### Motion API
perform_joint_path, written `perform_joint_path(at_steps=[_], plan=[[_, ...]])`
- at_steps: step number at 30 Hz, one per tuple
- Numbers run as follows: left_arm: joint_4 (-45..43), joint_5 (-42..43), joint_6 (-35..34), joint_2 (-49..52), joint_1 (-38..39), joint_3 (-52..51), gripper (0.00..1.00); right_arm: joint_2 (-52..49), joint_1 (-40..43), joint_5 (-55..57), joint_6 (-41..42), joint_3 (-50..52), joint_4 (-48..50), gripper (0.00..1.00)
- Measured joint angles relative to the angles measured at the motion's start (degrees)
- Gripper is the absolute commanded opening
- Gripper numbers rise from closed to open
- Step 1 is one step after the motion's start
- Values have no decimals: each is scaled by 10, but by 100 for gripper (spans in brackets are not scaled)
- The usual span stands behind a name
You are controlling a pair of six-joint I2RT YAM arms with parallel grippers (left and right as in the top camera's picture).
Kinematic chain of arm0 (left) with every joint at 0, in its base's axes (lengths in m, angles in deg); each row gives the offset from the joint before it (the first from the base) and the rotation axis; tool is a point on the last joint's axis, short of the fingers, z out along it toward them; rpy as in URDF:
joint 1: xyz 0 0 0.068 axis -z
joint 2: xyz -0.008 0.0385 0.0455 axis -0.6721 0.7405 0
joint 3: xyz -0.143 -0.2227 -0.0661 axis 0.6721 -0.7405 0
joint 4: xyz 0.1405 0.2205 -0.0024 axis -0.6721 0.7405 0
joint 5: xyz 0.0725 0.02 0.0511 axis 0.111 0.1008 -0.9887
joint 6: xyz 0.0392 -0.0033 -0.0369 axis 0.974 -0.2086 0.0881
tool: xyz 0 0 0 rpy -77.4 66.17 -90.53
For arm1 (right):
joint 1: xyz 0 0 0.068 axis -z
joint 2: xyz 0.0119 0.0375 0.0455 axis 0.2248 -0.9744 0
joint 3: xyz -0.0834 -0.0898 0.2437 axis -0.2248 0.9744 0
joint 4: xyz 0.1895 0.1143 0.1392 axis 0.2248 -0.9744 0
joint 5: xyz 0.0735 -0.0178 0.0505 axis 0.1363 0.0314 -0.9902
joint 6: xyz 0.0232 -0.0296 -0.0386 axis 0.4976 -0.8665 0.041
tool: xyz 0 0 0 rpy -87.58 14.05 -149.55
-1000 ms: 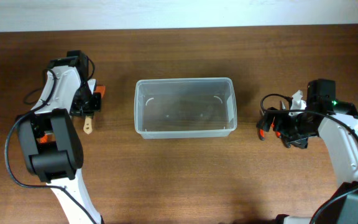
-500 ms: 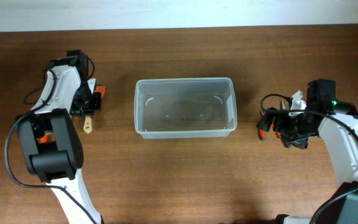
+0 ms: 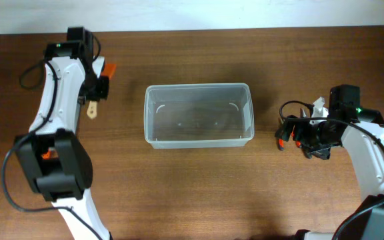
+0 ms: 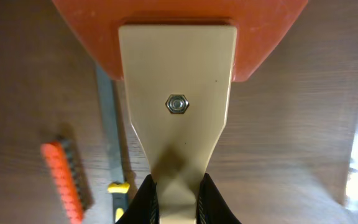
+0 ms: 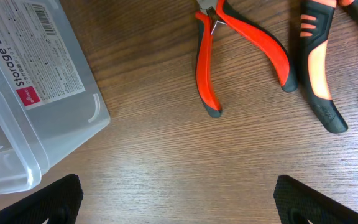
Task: Pack container
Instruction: 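Carry the scraper with the left gripper into the clear box and release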
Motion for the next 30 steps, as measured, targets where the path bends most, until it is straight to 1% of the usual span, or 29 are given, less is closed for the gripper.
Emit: perform_joint_path(at_steps=[4, 8, 9, 12, 14, 17, 21, 23, 26, 28, 29, 30], plan=[[7, -4, 42, -51, 52, 23, 2, 0, 0, 0, 0, 0, -1, 99], [10, 0, 117, -92, 134, 30, 2, 0, 0, 0, 1, 0, -1, 99], [12, 6, 140, -96, 153, 30, 2, 0, 0, 0, 1, 0, -1, 99], [25, 40, 242, -99, 212, 30, 1, 0, 0, 0, 2, 0, -1, 99], [27, 61, 306, -99, 240, 24, 2, 0, 0, 0, 2, 0, -1, 99], [19, 80, 376, -99, 260, 5, 2, 0, 0, 0, 3, 0, -3, 99], [-15, 101, 458, -89, 263, -43, 2, 0, 0, 0, 4, 0, -5, 99], [-35, 111, 485, -75, 262, -63, 2, 0, 0, 0, 5, 0, -5, 99], [-88, 123, 516, -36, 262, -89, 3, 0, 0, 0, 5, 0, -5, 99], [-115, 127, 528, -8, 262, -97, 8, 0, 0, 0, 6, 0, -5, 99], [-124, 127, 531, 2, 262, -99, 13, 0, 0, 0, 6, 0, -5, 99], [-135, 128, 535, 12, 262, -101, 21, 0, 0, 0, 6, 0, -5, 99]])
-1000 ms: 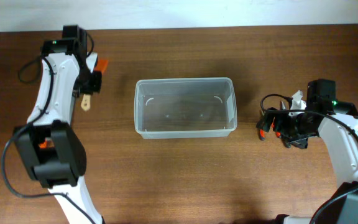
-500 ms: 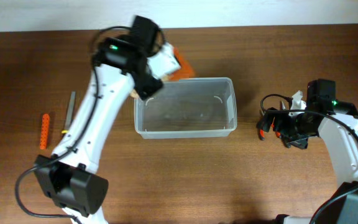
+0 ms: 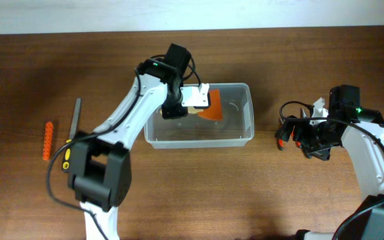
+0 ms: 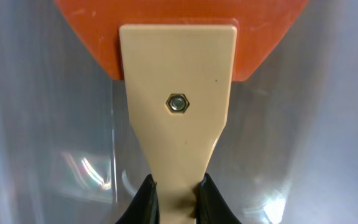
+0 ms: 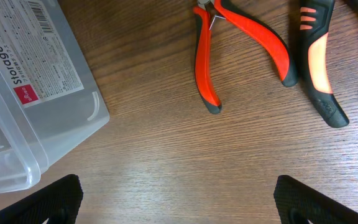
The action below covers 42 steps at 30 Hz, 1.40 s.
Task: Pack container
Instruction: 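Carry the scraper with the left gripper into the clear box and release, then move the left gripper to the yellow-handled file and grasp it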
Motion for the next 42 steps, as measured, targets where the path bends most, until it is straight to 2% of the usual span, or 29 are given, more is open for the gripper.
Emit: perform_joint_path(at_steps=[2, 3, 8, 13, 18, 22, 26, 28, 32, 35, 42], plan=[[-18, 1, 8, 15, 0, -1, 66, 0, 0, 0, 0, 0, 0, 99], [-23, 2, 9, 20, 0, -1, 99, 0, 0, 0, 0, 0, 0, 99], [-23, -9, -14, 22, 2, 3, 99, 0, 0, 0, 0, 0, -5, 99], [71, -97, -163, 21, 3, 90, 99, 0, 0, 0, 0, 0, -5, 99], [189, -141, -242, -16, -20, 188, 99, 0, 0, 0, 0, 0, -5, 99], [232, -151, -298, -75, -98, 206, 99, 0, 0, 0, 0, 0, -5, 99], [242, -125, -348, -92, -234, 205, 99, 0, 0, 0, 0, 0, -7, 99], [240, -101, -362, -86, -304, 190, 100, 0, 0, 0, 0, 0, -6, 98], [246, -70, -389, -56, -402, 129, 90, 0, 0, 0, 0, 0, -6, 99], [243, -59, -403, -24, -432, 72, 82, 0, 0, 0, 0, 0, -5, 99], [176, -41, -418, 30, -446, -54, 77, 0, 0, 0, 0, 0, -1, 99]])
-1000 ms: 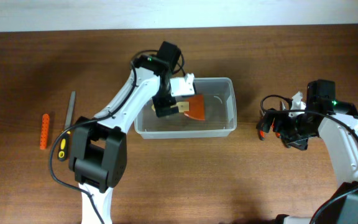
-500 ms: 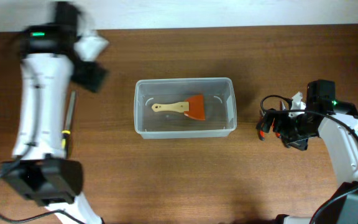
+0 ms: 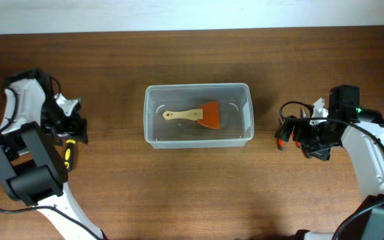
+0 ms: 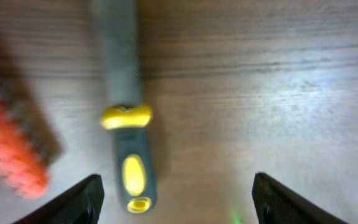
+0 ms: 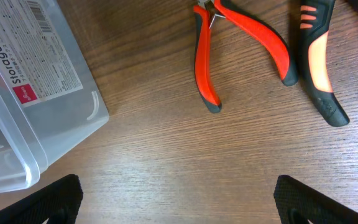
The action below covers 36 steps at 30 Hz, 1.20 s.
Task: Pack container
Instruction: 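Move the left gripper to the yellow-handled file and grasp it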
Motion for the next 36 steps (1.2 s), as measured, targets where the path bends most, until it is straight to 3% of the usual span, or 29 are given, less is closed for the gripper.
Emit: perform_joint_path(at_steps=[17, 22, 26, 29, 36], plan=[[-119, -28, -28, -5, -11, -94, 74, 0, 0, 0, 0, 0, 2, 99], [-134, -37, -34, -10, -11, -103, 51, 0, 0, 0, 0, 0, 2, 99], [-136, -41, -34, -11, -12, -104, 40, 0, 0, 0, 0, 0, 2, 98], [-137, -43, -35, -11, -12, -104, 22, 0, 0, 0, 0, 0, 2, 99], [-138, -42, -30, -12, -12, -105, 6, 0, 0, 0, 0, 0, 2, 99]])
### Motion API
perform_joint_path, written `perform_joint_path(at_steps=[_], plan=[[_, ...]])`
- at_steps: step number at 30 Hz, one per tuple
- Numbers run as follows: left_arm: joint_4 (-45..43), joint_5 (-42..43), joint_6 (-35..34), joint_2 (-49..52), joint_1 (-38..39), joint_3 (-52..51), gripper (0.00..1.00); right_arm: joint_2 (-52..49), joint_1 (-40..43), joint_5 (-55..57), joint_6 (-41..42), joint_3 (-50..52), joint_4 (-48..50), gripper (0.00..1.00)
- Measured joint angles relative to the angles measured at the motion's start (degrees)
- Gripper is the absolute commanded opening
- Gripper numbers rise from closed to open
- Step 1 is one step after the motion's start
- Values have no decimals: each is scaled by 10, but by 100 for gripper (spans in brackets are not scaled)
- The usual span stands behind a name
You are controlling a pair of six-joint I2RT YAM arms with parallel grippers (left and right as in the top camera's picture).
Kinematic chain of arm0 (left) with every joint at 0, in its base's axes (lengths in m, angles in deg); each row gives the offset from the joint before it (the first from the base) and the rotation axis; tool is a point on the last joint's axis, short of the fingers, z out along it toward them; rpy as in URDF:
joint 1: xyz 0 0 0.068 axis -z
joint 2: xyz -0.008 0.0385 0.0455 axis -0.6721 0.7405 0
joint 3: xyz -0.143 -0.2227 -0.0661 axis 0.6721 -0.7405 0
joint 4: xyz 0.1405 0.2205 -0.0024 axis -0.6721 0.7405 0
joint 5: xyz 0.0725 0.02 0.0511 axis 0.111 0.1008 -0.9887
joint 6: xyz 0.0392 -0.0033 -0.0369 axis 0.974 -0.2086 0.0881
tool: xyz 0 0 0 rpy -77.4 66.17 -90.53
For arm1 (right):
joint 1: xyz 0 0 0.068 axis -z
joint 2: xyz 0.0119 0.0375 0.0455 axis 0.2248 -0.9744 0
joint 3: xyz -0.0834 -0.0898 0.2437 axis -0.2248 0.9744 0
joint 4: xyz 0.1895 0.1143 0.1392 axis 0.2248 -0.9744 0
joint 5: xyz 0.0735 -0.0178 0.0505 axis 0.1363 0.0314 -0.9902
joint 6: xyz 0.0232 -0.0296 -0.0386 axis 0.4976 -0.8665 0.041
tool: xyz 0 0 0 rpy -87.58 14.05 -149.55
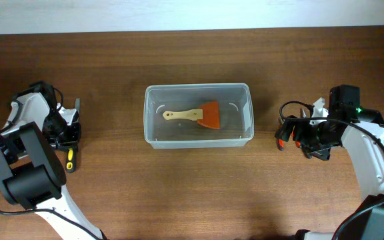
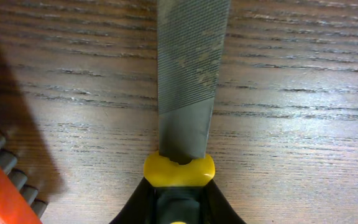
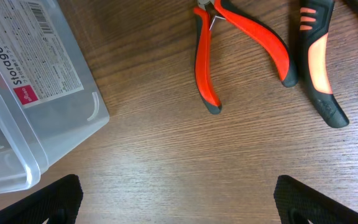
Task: Pack container
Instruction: 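Move the left gripper to the yellow-handled file and grasp it, then place the file into the box with the left gripper and release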
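Observation:
The clear plastic container [image 1: 151,127] stands mid-table with an orange-bladed, cream-handled scraper [image 1: 205,115] lying inside. At the far left a metal file [image 2: 188,74] with a yellow-and-black handle [image 1: 71,158] lies on the wood. My left gripper [image 2: 178,206] is shut on the handle just behind its yellow collar [image 2: 179,170]; overhead it shows at the left gripper [image 1: 64,133]. My right gripper [image 3: 182,205] stands open over bare wood right of the container, holding nothing.
Orange-handled pliers [image 3: 211,59] and a black-and-orange handled tool [image 3: 319,68] lie beyond the right gripper. The container's labelled corner [image 3: 36,74] is to its left. An orange toothed bit holder lies close left of the file handle.
My left gripper was open over the file's handle; now it is lower and shut on that handle. The right arm, the scraper and the container have not moved.
My left gripper held the scraper above the far-left table, then over the container. Later the scraper lay in the container and the gripper was open over the file at the left. Now it grips the file's handle. The right gripper stayed open throughout.

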Motion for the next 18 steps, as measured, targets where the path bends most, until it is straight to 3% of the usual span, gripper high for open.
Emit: perform_joint_path(at_steps=[5, 8, 13, 18], plan=[[12, 7, 0, 0, 0, 5, 2, 0, 0, 0, 0, 0, 0, 99], [87, 31, 0, 7, 6, 48, 2, 0, 0, 0, 0, 0, 0, 99], [209, 63, 9, 20, 48, 253, 2, 0, 0, 0, 0, 0, 0, 99], [289, 82, 62, 19, 152, 479, 2, 0, 0, 0, 0, -1, -3, 99]])
